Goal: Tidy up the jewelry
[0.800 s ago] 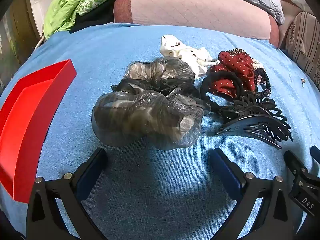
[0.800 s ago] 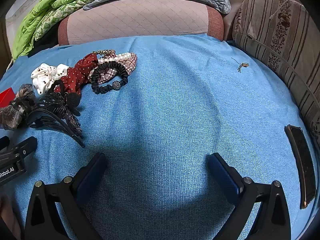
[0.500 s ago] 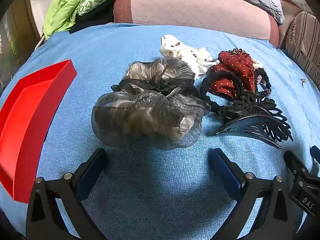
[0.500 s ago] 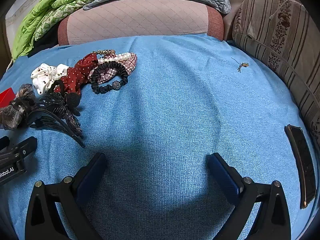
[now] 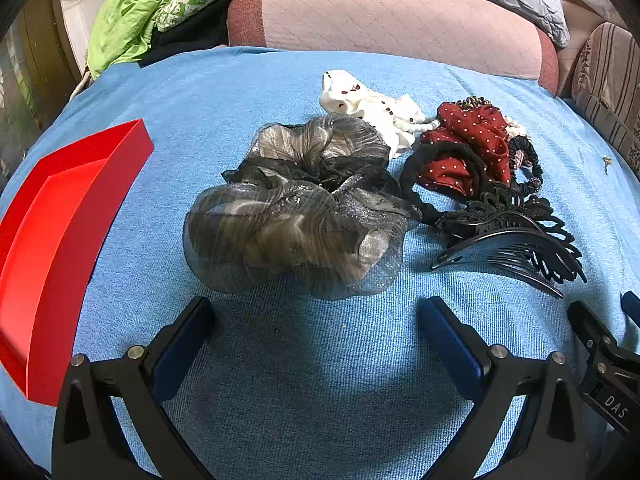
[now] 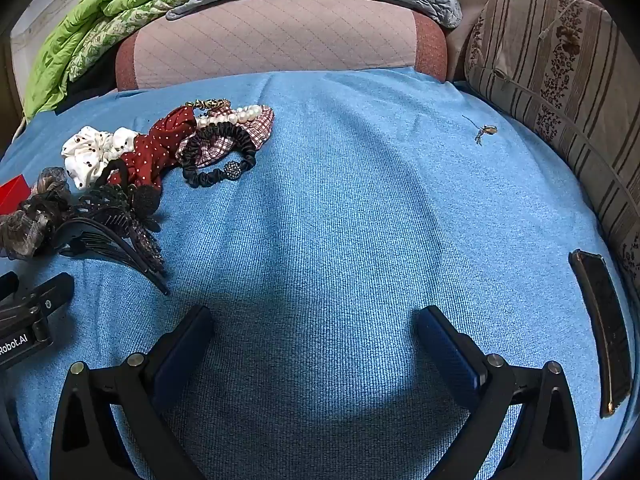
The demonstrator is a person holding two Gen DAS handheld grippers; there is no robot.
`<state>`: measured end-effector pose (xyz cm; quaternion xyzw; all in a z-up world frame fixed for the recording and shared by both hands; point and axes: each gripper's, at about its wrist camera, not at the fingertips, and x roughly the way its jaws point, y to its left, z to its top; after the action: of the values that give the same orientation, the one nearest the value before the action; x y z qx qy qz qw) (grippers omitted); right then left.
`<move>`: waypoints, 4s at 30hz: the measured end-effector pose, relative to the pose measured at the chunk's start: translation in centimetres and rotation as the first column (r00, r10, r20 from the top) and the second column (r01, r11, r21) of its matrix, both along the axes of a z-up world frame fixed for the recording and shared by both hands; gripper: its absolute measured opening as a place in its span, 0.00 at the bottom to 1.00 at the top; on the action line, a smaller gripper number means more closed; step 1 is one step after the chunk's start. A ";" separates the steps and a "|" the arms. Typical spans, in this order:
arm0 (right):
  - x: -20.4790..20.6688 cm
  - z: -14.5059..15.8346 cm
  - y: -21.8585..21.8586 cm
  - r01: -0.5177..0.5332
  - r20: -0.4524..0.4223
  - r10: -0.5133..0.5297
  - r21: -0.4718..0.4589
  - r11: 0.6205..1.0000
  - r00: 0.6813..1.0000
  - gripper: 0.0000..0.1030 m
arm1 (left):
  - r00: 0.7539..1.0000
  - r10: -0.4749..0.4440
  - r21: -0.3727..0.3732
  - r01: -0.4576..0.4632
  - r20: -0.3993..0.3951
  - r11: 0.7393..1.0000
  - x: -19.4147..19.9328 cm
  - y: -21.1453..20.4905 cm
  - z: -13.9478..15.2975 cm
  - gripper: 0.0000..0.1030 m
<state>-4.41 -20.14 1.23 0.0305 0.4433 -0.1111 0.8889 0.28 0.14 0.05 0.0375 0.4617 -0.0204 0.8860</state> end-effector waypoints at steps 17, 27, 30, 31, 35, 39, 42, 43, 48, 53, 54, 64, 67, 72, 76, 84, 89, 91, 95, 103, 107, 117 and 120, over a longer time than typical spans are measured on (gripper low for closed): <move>-0.5 0.2 -0.1 0.028 -0.039 -0.027 0.039 0.999 0.999 1.00 | 1.000 -0.012 -0.002 0.012 -0.006 1.000 -0.1 -0.1 -0.1 1.00; -0.9 0.3 0.1 0.038 -0.041 -0.036 0.028 0.999 0.999 1.00 | 1.000 -0.013 -0.005 0.013 -0.002 1.000 -0.5 -0.1 -0.2 1.00; -0.9 0.3 0.1 0.038 -0.040 -0.036 0.027 0.999 0.999 1.00 | 1.000 -0.014 0.000 0.014 -0.004 1.000 -0.4 -0.1 -0.1 1.00; -0.9 0.3 0.1 0.038 -0.040 -0.037 0.026 0.999 0.999 1.00 | 1.000 -0.014 0.001 0.014 -0.005 1.000 -0.4 -0.1 -0.1 1.00; -1.0 0.2 0.1 0.033 -0.042 -0.032 0.023 0.999 0.999 1.00 | 1.000 -0.013 -0.003 0.013 -0.003 1.000 -0.4 -0.1 -0.1 1.00; -1.0 0.2 -0.2 0.024 -0.054 -0.022 0.038 0.999 0.998 1.00 | 0.999 -0.027 -0.015 0.027 -0.020 1.000 -0.4 0.2 0.2 1.00; -1.2 0.3 -0.1 0.008 -0.046 -0.006 0.030 1.000 0.999 1.00 | 0.998 -0.035 -0.009 0.034 -0.055 0.999 -0.7 1.0 1.2 1.00; -1.3 0.4 -0.1 0.003 -0.044 -0.001 0.032 0.999 0.999 1.00 | 0.999 -0.025 -0.016 0.024 -0.047 1.000 -1.1 1.5 1.8 1.00; -1.9 0.6 0.2 -0.001 -0.029 0.002 0.020 1.000 1.000 1.00 | 1.000 0.001 -0.058 0.000 0.025 0.998 -4.2 4.0 5.9 1.00; -4.4 1.5 0.6 0.013 0.024 -0.014 0.032 0.999 1.000 1.00 | 0.997 0.003 -0.077 0.003 0.075 0.997 -8.4 6.1 9.0 1.00; -5.1 1.9 0.7 0.018 0.042 -0.020 0.043 0.999 0.999 1.00 | 0.997 0.010 -0.082 -0.003 0.081 0.997 -8.9 6.5 9.3 1.00; -9.2 5.7 4.1 -0.026 0.195 0.034 -0.045 0.999 0.980 0.97 | 0.969 0.119 -0.085 -0.103 0.216 0.991 -15.8 13.0 13.9 1.00; -10.0 6.2 5.5 -0.027 0.223 0.049 -0.103 0.994 0.974 0.97 | 0.951 0.178 -0.117 -0.152 0.254 0.981 -17.0 14.7 15.2 1.00; -10.5 6.9 7.3 -0.047 0.256 0.095 -0.190 0.981 0.962 0.97 | 0.936 0.199 -0.083 -0.183 0.289 0.980 -18.3 15.3 16.7 1.00; -10.8 7.0 8.2 -0.075 0.259 0.131 -0.214 0.974 0.957 0.97 | 0.935 0.181 -0.063 -0.170 0.306 0.983 -18.9 14.8 17.5 1.00; -11.7 8.1 9.1 -0.093 0.298 0.153 -0.206 0.974 0.942 0.97 | 0.930 0.115 0.007 -0.125 0.349 0.992 -20.4 13.3 18.5 1.00; -12.0 8.6 9.8 -0.110 0.306 0.171 -0.207 0.972 0.937 0.97 | 0.923 0.124 -0.006 -0.131 0.365 0.991 -21.2 13.6 19.1 1.00; -12.1 9.0 10.1 -0.117 0.311 0.178 -0.204 0.972 0.934 0.97 | 0.920 0.135 -0.017 -0.138 0.367 0.990 -21.3 13.8 19.3 1.00; -12.1 9.6 10.7 -0.130 0.327 0.189 -0.194 0.972 0.926 0.97 | 0.922 0.147 -0.038 -0.143 0.358 0.989 -21.3 14.0 19.4 1.00; -11.5 9.3 10.7 -0.146 0.325 0.199 -0.179 0.973 0.924 0.97 | 0.931 0.137 -0.019 -0.139 0.339 0.990 -20.5 13.4 18.6 1.00; -11.2 9.0 9.8 -0.136 0.315 0.173 -0.136 0.981 0.933 0.97 | 0.946 0.124 -0.008 -0.127 0.298 0.992 -19.5 12.8 17.2 1.00; -11.0 8.8 8.5 -0.143 0.295 0.159 -0.076 0.987 0.942 0.97 | 0.976 0.121 -0.055 -0.113 0.182 0.992 -16.1 12.9 13.3 1.00; -10.3 8.5 7.9 -0.142 0.271 0.144 -0.025 0.990 0.952 0.97 | 0.983 0.100 -0.075 -0.090 0.157 0.993 -14.9 12.8 12.6 1.00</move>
<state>-14.70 -12.27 9.76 0.0110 0.3177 -0.0423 0.9472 -14.64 12.95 12.67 -0.0131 0.3894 0.0094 0.9209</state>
